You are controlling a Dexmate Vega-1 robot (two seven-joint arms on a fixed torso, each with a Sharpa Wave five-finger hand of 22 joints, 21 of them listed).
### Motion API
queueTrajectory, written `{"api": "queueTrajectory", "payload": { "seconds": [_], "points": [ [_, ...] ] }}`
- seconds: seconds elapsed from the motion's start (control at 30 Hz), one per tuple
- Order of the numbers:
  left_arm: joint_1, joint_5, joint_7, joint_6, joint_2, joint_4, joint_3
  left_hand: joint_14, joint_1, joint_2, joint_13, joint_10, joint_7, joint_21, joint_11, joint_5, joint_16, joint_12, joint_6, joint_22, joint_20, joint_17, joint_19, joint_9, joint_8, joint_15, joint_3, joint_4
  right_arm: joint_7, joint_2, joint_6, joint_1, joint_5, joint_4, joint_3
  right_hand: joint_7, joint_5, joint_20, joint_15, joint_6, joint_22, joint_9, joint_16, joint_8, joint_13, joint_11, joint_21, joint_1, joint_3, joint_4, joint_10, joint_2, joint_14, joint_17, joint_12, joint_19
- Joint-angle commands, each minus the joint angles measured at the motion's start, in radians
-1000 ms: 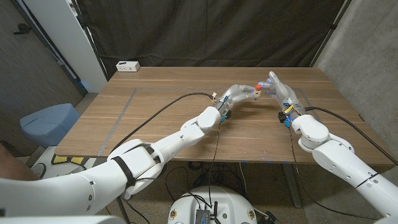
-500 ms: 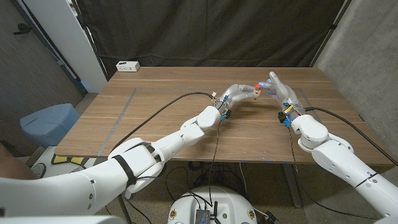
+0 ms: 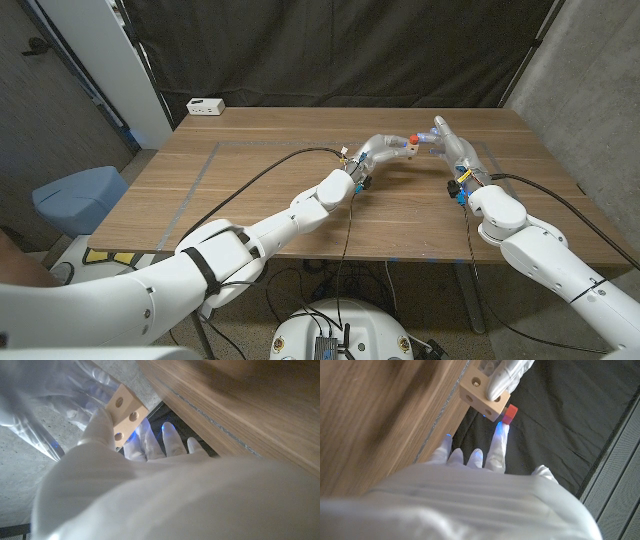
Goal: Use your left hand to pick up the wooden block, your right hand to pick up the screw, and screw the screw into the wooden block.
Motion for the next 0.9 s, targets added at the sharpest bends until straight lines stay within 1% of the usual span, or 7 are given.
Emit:
{"api": "queueTrajectory", "payload": {
  "seconds": [0.03,0.27,0.53,0.67,0.9],
  "points": [
    [-0.004,-0.005,-0.004,-0.005,-0.004,0.015,0.000,0.011,0.029,0.071,0.015,0.014,0.021,0.003,-0.003,0.004,-0.006,0.007,0.084,0.004,-0.003,0.004,0.006,0.001,0.008,-0.088,0.038,0.032,-0.016,0.005,-0.003,-0.004,-0.007,-0.004,0.000,-0.003,0.001,-0.002,0.003,0.017,0.004,0.001,0.004,0.006,0.002,0.000,0.004,0.007,0.003,-0.004,0.012,0.005,0.009,0.001,0.006,0.013],
    [-0.005,-0.007,-0.006,-0.006,-0.004,0.018,-0.001,0.011,0.029,0.071,0.015,0.014,0.021,0.003,-0.003,0.004,-0.006,0.006,0.081,0.004,-0.002,0.004,0.006,0.001,0.007,-0.089,0.038,0.031,-0.022,0.010,0.000,-0.007,-0.010,-0.006,-0.001,0.001,0.001,-0.002,0.001,0.044,0.004,0.000,0.004,0.011,0.002,-0.008,0.004,0.010,0.004,-0.005,0.021,0.006,0.014,0.001,0.005,0.019],
    [-0.005,-0.009,-0.010,-0.008,-0.005,0.021,0.000,0.011,0.029,0.074,0.015,0.013,0.021,0.003,-0.003,0.005,-0.006,0.006,0.083,0.004,-0.002,0.004,0.006,0.001,0.007,-0.088,0.040,0.032,-0.029,0.009,-0.002,-0.020,-0.011,-0.019,0.004,0.004,0.002,-0.001,-0.005,0.066,0.004,0.000,0.006,0.014,0.002,-0.010,0.005,0.012,0.005,-0.007,0.037,0.006,0.022,0.001,0.007,0.026],
    [-0.004,-0.009,-0.009,-0.003,-0.003,0.015,-0.001,0.012,0.028,0.074,0.015,0.013,0.022,0.003,-0.003,0.005,-0.006,0.006,0.083,0.004,-0.002,0.004,0.006,0.001,0.007,-0.087,0.040,0.033,-0.028,0.008,-0.002,-0.021,-0.013,-0.021,0.004,0.004,0.002,-0.007,-0.008,0.074,0.004,0.000,0.007,0.014,0.002,-0.005,0.007,0.014,0.006,-0.007,0.043,0.006,0.030,0.001,0.007,0.033],
    [-0.003,-0.009,-0.009,-0.001,-0.002,0.013,0.000,0.012,0.027,0.074,0.015,0.014,0.020,0.003,-0.003,0.005,-0.007,0.007,0.083,0.004,-0.002,0.003,0.006,0.001,0.007,-0.088,0.041,0.032,-0.026,0.008,-0.001,-0.022,-0.015,-0.023,0.003,0.013,0.002,-0.008,-0.012,0.093,0.004,-0.001,0.007,0.017,0.002,-0.010,0.005,0.016,0.007,-0.008,0.055,0.007,0.034,0.000,0.008,0.036]
  ]
}}
